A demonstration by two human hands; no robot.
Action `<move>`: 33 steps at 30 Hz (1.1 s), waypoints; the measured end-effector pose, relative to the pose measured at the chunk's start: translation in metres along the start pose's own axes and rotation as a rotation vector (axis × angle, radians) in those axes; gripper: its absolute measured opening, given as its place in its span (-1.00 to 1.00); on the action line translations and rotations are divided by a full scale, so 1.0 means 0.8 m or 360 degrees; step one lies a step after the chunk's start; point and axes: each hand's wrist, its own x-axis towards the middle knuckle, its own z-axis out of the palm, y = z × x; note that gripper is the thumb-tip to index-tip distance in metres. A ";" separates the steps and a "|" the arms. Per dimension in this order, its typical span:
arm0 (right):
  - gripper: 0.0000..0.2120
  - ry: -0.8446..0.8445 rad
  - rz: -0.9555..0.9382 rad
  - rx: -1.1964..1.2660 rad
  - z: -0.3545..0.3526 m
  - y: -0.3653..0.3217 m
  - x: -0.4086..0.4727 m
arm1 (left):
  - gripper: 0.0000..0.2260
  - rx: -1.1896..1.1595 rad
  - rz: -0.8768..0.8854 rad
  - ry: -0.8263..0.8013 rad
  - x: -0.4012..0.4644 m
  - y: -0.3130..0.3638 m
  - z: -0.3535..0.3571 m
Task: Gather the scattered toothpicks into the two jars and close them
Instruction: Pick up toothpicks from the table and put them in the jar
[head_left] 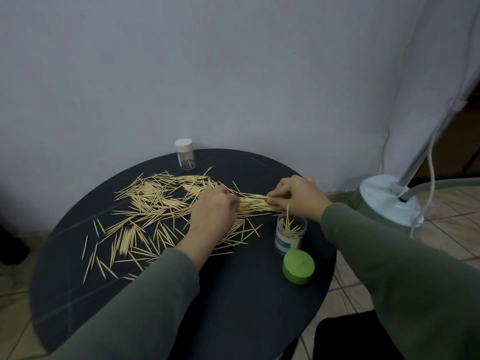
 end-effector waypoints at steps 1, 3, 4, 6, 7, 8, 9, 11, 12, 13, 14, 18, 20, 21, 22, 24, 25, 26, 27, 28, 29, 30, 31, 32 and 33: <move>-0.71 0.0010 0.0034 0.0048 0.000 0.002 0.000 | -0.77 -0.0016 -0.0024 -0.0008 0.000 0.000 0.000; -0.72 0.0008 0.0102 0.0213 0.000 0.006 0.000 | -0.77 -0.0070 -0.0104 -0.0034 0.000 0.000 0.000; -0.72 0.0002 0.0128 0.0325 -0.002 0.006 -0.001 | -0.77 -0.0111 -0.0153 -0.0043 0.001 0.000 0.000; -0.73 0.0001 0.0159 0.0530 -0.006 0.007 -0.003 | -0.77 -0.0215 -0.0260 -0.0069 0.003 0.004 -0.005; -0.73 0.0010 0.0162 0.0616 -0.010 0.006 -0.005 | -0.76 -0.0281 -0.0313 -0.0085 0.004 0.007 -0.008; -0.73 0.0020 0.0160 0.0701 -0.015 0.004 -0.008 | -0.75 -0.0362 -0.0363 -0.0099 0.004 0.010 -0.012; -0.74 0.0034 0.0152 0.0785 -0.020 0.003 -0.011 | -0.75 -0.0458 -0.0405 -0.0110 0.005 0.013 -0.016; -0.75 0.0066 0.0119 0.0889 -0.030 0.001 -0.018 | -0.75 -0.0676 -0.0475 -0.0135 0.006 0.019 -0.023; -0.76 0.0082 0.0094 0.0915 -0.035 -0.001 -0.022 | -0.75 -0.0780 -0.0501 -0.0148 0.006 0.022 -0.027; -0.78 0.0096 0.0066 0.0939 -0.038 -0.002 -0.026 | -0.75 -0.0872 -0.0523 -0.0157 0.006 0.025 -0.028; -0.80 0.0107 0.0034 0.0962 -0.042 -0.003 -0.030 | -0.75 -0.0950 -0.0541 -0.0160 0.006 0.027 -0.030; -0.84 0.0123 -0.0052 0.1014 -0.051 -0.008 -0.043 | -0.75 -0.1256 -0.0537 -0.0208 0.003 0.042 -0.040; -0.84 0.0141 -0.0072 0.1027 -0.054 -0.008 -0.049 | -0.77 -0.1450 -0.0529 -0.0248 0.003 0.050 -0.044; -0.85 0.0144 -0.0072 0.1037 -0.055 -0.007 -0.052 | -0.78 -0.1533 -0.0532 -0.0256 0.003 0.053 -0.046; -0.85 0.0151 -0.0074 0.1054 -0.057 -0.006 -0.054 | -0.79 -0.1594 -0.0539 -0.0259 0.003 0.057 -0.047; -0.88 0.0203 -0.0069 0.1115 -0.061 -0.003 -0.059 | -0.80 -0.1628 -0.0548 -0.0269 0.002 0.063 -0.049; -0.89 0.0245 -0.0051 0.1147 -0.063 -0.001 -0.061 | -0.80 -0.1589 -0.0536 -0.0272 0.002 0.064 -0.049; -0.90 0.0282 -0.0025 0.1163 -0.064 0.001 -0.062 | -0.80 -0.1507 -0.0507 -0.0276 0.002 0.064 -0.051; -0.90 0.0303 -0.0002 0.1160 -0.066 0.004 -0.063 | -0.80 -0.1406 -0.0472 -0.0285 0.002 0.063 -0.052; -0.90 0.0307 0.0011 0.1135 -0.066 0.005 -0.064 | -0.79 -0.1319 -0.0440 -0.0301 0.003 0.062 -0.054; -0.90 0.0292 0.0019 0.1103 -0.065 0.006 -0.065 | -0.80 -0.1267 -0.0414 -0.0318 0.004 0.059 -0.056; -0.90 0.0266 0.0025 0.1075 -0.064 0.007 -0.066 | -0.81 -0.1249 -0.0397 -0.0336 0.005 0.057 -0.059; -0.89 0.0231 0.0028 0.1049 -0.062 0.006 -0.068 | -0.82 -0.1254 -0.0387 -0.0349 0.005 0.056 -0.061; -0.88 0.0199 0.0027 0.1022 -0.060 0.004 -0.069 | -0.83 -0.1269 -0.0385 -0.0354 0.004 0.057 -0.063; -0.85 0.0180 0.0019 0.0992 -0.058 0.001 -0.070 | -0.83 -0.1297 -0.0387 -0.0351 0.003 0.058 -0.064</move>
